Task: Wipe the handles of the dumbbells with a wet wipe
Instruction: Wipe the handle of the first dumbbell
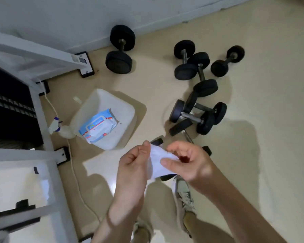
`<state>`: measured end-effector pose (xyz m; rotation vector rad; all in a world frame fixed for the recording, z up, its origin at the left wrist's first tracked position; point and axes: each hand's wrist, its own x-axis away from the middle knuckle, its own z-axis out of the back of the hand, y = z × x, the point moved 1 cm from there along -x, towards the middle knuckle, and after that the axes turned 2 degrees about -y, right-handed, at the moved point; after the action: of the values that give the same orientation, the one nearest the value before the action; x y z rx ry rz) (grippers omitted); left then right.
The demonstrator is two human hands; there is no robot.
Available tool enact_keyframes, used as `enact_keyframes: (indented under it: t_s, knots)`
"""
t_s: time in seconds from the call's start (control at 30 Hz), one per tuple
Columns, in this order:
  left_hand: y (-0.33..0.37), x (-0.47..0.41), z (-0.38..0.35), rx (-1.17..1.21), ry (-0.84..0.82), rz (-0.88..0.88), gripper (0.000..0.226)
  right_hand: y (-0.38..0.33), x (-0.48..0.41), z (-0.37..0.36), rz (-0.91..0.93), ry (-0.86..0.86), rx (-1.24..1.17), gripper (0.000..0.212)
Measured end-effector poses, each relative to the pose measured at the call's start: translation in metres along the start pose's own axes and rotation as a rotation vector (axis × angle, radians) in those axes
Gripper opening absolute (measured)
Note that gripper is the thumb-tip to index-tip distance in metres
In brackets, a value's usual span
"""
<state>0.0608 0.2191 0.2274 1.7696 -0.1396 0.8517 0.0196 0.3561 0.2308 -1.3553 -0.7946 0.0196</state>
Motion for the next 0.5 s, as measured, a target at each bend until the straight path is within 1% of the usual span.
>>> enact_keyframes:
  t_s: [0.03,0.07,0.1,0.13,0.2,0.3,0.33,0.37,0.43,0.5]
  knots:
    - [0.005,0.008,-0.011,0.040,0.011,0.019,0.033,-0.010,0.015,0.014,-0.002,0.022,0.001,0.013]
    - [0.010,0.014,-0.024,0.101,0.016,0.047,0.033,-0.018,0.027,0.029,-0.003,0.062,0.002,0.018]
    - [0.018,0.024,-0.041,0.148,0.027,0.078,0.034,-0.027,0.041,0.047,-0.016,0.099,-0.004,0.019]
    - [0.023,0.030,-0.054,0.185,0.034,0.104,0.037,-0.031,0.049,0.059,-0.020,0.115,-0.039,0.016]
    - [0.027,0.038,-0.077,0.147,0.033,0.094,0.038,-0.035,0.060,0.076,-0.052,0.152,-0.243,0.021]
    - [0.026,0.051,-0.129,-0.021,0.019,0.036,0.038,-0.038,0.072,0.116,-0.146,0.222,-0.627,0.026]
    - [0.022,0.053,-0.146,-0.048,0.030,0.015,0.040,-0.036,0.073,0.134,-0.168,0.221,-0.653,0.029]
    - [0.017,0.053,-0.162,-0.067,0.046,-0.012,0.041,-0.034,0.072,0.152,-0.183,0.186,-0.608,0.037]
    - [0.003,0.056,-0.194,-0.058,0.053,-0.050,0.046,-0.020,0.071,0.186,-0.146,0.023,-0.352,0.045]
    - [-0.018,0.058,-0.220,-0.028,0.087,-0.044,0.048,0.001,0.072,0.215,-0.152,-0.147,-0.162,0.043]
